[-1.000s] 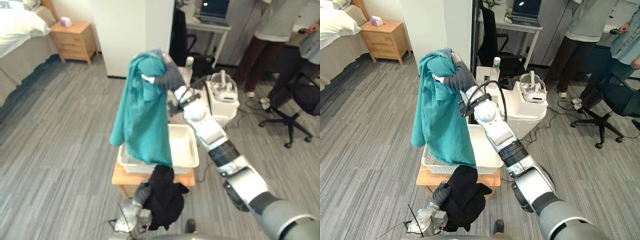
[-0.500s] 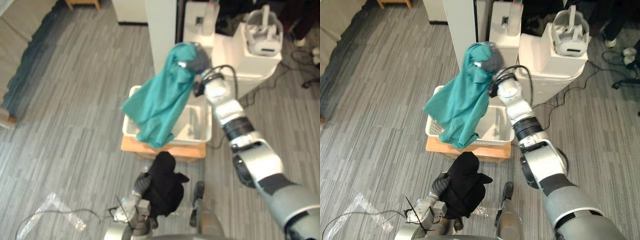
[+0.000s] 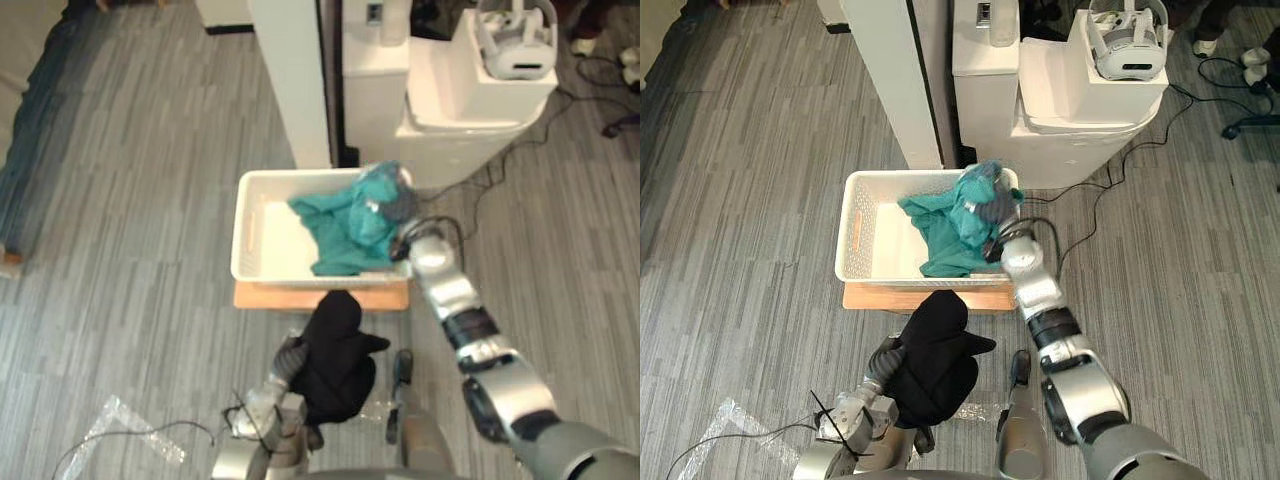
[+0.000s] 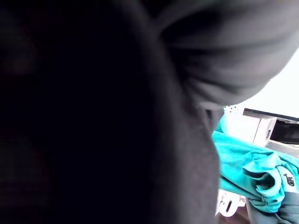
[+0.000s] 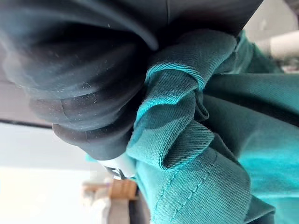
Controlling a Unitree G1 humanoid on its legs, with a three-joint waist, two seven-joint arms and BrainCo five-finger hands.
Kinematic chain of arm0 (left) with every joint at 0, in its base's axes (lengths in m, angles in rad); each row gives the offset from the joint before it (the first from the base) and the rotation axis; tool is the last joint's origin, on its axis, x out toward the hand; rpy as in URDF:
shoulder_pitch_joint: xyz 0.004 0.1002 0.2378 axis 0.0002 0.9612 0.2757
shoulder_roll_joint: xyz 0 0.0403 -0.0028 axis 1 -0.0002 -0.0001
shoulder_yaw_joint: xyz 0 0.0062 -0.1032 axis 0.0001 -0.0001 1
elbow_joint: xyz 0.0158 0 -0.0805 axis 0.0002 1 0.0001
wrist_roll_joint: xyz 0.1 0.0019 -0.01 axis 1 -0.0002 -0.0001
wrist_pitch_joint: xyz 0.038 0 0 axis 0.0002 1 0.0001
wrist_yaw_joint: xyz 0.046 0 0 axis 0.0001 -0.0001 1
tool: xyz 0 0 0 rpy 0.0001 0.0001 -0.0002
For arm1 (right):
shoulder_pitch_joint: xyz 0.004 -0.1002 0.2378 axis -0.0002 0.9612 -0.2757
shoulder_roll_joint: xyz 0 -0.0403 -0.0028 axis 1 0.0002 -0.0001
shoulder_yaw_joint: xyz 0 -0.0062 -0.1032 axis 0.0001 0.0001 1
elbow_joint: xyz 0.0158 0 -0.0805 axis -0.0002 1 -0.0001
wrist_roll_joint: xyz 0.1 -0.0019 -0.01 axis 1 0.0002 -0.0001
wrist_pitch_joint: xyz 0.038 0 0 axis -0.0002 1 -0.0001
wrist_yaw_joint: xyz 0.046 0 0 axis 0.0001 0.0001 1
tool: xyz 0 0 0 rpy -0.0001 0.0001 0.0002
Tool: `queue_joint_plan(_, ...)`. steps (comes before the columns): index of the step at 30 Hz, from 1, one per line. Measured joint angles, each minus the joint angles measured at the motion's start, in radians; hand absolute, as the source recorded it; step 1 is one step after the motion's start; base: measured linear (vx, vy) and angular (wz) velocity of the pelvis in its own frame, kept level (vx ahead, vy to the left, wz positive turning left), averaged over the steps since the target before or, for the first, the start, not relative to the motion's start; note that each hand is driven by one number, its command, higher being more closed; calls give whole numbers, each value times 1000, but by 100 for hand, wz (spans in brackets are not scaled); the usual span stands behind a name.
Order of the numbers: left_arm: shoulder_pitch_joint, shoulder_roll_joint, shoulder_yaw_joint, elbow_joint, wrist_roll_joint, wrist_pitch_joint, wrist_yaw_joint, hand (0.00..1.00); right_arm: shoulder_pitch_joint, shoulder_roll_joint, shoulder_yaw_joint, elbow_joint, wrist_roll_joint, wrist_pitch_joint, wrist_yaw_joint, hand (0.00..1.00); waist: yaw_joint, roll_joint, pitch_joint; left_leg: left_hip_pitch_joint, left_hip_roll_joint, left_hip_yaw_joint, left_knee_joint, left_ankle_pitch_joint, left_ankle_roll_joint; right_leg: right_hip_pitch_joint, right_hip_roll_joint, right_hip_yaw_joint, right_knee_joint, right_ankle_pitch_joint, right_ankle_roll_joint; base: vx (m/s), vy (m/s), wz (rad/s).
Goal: Tidy the bed and pick cloth on bed and put in laundry
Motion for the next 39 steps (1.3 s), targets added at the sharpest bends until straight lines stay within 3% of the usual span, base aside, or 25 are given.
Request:
queue_joint_plan(7,18,-29,12,-4,17,1,2,100,52,27,87,-25,-55,0,30,0,1,-2,-1,35,5,10,-2,-3,-4,33,6,10,-9,-1,0,-17,-10,-3)
queue_joint_plan(13,20,-28,13,-30,17,1,8,100,53,36,112,-27,-75,0,29,0,4,-33,-20,50,2,11,-25,10,-12,36,8,4,-9,-1,0,-3,-6,0)
queue_joint_plan(23,29,-26,15,-30,16,1,22,100,48,8,48,-27,-122,1,7,0,5,-75,-62,88,0,12,-47,15,-10,69,13,2,-12,-1,0,8,-2,1)
queue_joint_plan(27,27,-27,23,-30,16,1,22,100,-11,-64,-5,-28,-225,1,-8,0,5,-79,-69,100,-1,23,-48,15,-11,71,15,14,-12,-1,-1,-3,-21,-8)
queue_joint_plan(30,27,-28,35,-31,16,1,35,100,-20,-99,-27,-39,-372,2,-50,0,1,-78,-93,107,1,26,-49,14,-11,71,19,24,-12,-1,-1,5,-26,-13)
queue_joint_plan(33,9,-29,35,-34,16,0,46,100,-20,-114,-28,-101,-516,3,-85,0,1,-78,-96,116,1,38,-49,14,-11,72,21,41,-12,-1,-1,-17,-29,-12)
queue_joint_plan(39,10,-32,34,-65,16,-3,66,100,-19,-101,-17,-115,-679,2,-111,0,2,-81,-106,128,3,50,-55,13,-20,77,24,42,-13,-1,0,-16,-16,-3)
